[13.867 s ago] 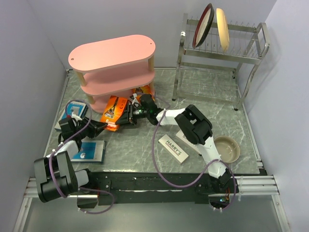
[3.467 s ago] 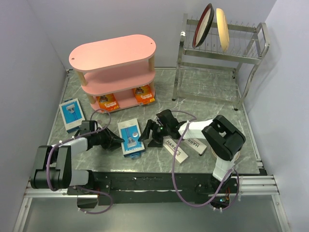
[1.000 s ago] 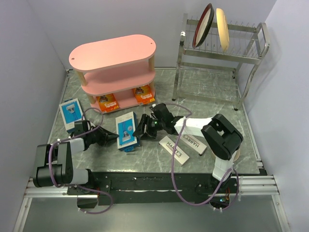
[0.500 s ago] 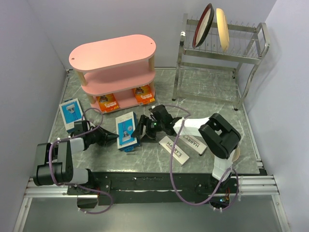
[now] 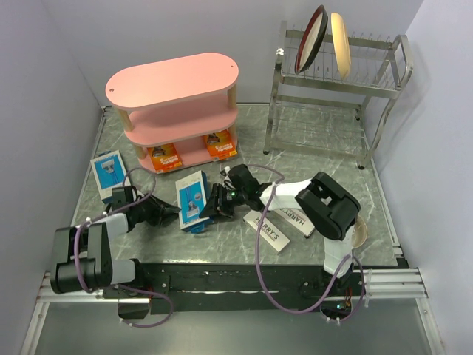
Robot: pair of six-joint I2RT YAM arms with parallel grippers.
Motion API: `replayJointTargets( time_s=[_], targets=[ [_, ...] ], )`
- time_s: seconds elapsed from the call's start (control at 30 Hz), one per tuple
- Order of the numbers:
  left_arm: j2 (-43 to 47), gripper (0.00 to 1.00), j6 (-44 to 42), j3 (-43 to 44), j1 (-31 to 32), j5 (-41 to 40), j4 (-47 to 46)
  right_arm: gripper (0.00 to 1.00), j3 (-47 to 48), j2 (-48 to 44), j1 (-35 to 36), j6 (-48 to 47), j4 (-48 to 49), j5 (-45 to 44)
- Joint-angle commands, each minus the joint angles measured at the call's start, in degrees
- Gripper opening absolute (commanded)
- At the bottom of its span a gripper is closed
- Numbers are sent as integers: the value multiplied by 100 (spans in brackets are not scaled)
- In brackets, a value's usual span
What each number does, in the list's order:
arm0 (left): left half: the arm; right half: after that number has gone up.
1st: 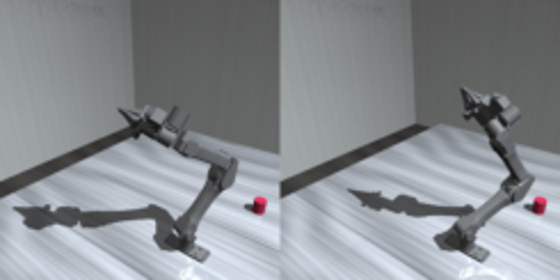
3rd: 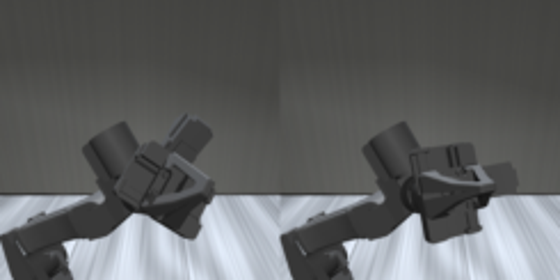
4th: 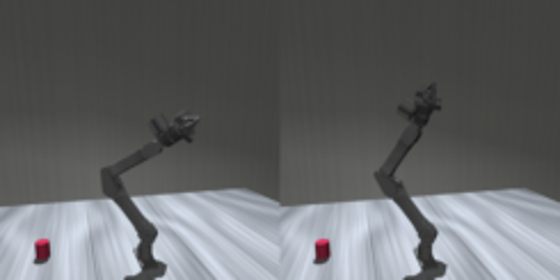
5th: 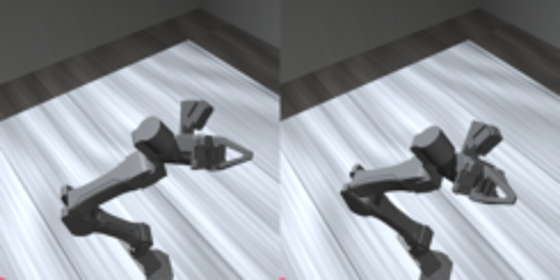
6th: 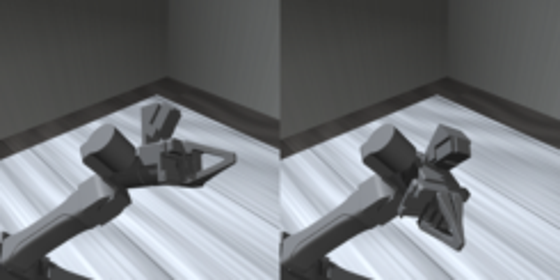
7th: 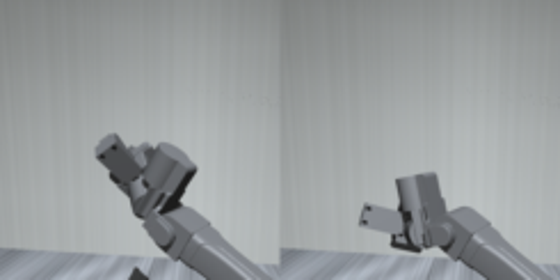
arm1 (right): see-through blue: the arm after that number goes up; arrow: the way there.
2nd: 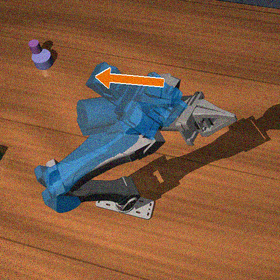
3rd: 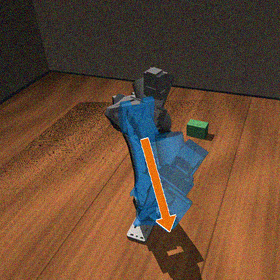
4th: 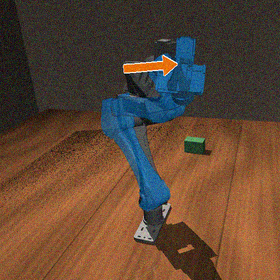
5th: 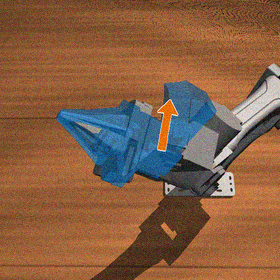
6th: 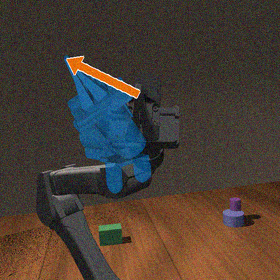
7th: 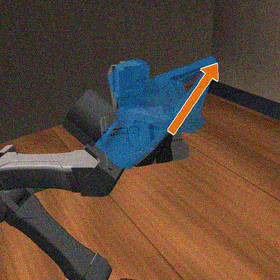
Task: Place and organize the shaving razors onto the shelf
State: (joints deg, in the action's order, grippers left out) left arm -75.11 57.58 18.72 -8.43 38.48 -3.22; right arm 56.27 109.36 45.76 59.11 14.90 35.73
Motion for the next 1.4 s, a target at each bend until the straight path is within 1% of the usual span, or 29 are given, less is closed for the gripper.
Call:
replayJointTargets(
  time_s=[0.0, 0.1, 0.13, 0.17, 0.2, 0.23, 0.27, 0.3, 0.37, 0.47, 0.53, 0.57, 0.63, 0.73, 0.93, 1.13, 1.37],
  targets=[
    [523, 56, -370, -27, -63, -499, 691, 27, 77, -556, -119, -514, -92, 276],
    [1312, 73, -703, 184, -159, -237, 770, 24, 243, -889, -295, -1005, -346, 513],
    [1437, 74, -913, 263, -177, -140, 840, 24, 348, -1029, -348, -1372, -695, 715],
    [1534, 75, -1046, 455, -186, 35, 1024, 23, 532, -1100, -487, -1524, -855, 864],
    [1587, 77, -1178, 570, -203, 63, 1208, 23, 604, -1153, -550, -1639, -970, 1014],
    [1683, 77, -1405, 667, -238, 124, 1306, 22, 665, -1250, -629, -1735, -1136, 1346],
    [1719, 77, -1521, 833, -273, 229, 1394, 22, 796, -1277, -716, -1771, -1242, 1497],
    [1754, 77, -1635, 931, -300, 317, 1682, 22, 876, -1294, -865, -1824, -1339, 1655],
    [1807, 77, -1899, 1185, -317, 353, 1929, 22, 1191, -1303, -1007, -2034, -1760, 2094],
    [1798, 77, -2259, 1545, -326, 257, 2326, 22, 1552, -1365, -1218, -2167, -2052, 2455],
    [1781, 77, -2444, 1704, -326, 186, 2422, 22, 1781, -1365, -1332, -2237, -2227, 2501],
    [1781, 77, -2480, 1862, -326, 169, 2432, 22, 2052, -1347, -1359, -2255, -2271, 2509],
    [1737, 76, -2506, 1986, -335, 204, 2406, 22, 2326, -1208, -1472, -2141, -2254, 2545],
    [1684, 76, -2480, 2153, -326, 326, 2353, 23, 2774, -909, -1666, -1676, -1808, 2431],
    [1561, 76, -2577, 2259, -326, 617, 2344, 25, 3846, -119, -1781, -1333, -1630, 2395],
    [1491, 76, -2726, 2303, -326, 678, 2414, 25, 4356, 480, -1939, -1183, -1621, 2290],
    [1412, 77, -2822, 2180, -326, 749, 2353, 27, 4893, 867, -2123, -1060, -1516, 2193]
  ],
)
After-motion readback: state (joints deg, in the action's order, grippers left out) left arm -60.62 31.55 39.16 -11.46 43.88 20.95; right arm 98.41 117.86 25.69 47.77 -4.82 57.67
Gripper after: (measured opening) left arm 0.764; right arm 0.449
